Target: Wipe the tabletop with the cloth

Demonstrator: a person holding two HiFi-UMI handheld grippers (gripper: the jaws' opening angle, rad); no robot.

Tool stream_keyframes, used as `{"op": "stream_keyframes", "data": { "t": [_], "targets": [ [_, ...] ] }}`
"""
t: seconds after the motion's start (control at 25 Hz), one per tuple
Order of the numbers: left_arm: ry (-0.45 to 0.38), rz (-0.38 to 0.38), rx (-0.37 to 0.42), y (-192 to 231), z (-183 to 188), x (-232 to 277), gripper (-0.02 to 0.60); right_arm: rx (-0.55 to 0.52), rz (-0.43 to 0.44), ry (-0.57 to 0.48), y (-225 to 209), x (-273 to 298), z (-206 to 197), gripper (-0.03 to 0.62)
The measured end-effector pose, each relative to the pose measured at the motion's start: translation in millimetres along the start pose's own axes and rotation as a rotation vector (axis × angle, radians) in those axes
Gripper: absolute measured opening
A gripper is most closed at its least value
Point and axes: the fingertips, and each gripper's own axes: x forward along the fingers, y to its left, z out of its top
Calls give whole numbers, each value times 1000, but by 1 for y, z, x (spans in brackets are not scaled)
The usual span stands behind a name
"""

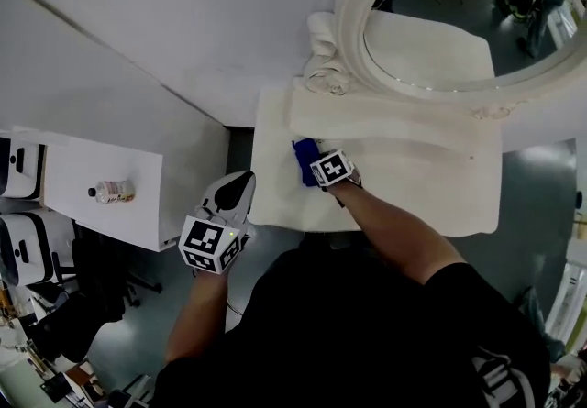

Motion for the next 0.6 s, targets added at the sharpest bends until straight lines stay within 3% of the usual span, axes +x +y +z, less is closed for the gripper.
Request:
{"op": "stream_keyframes", "data": {
  "t": [0.6],
  "targets": [
    [11,-161,70,-121,39,111,11,188,-153,-18,-182,-98,-107,51]
  ]
}}
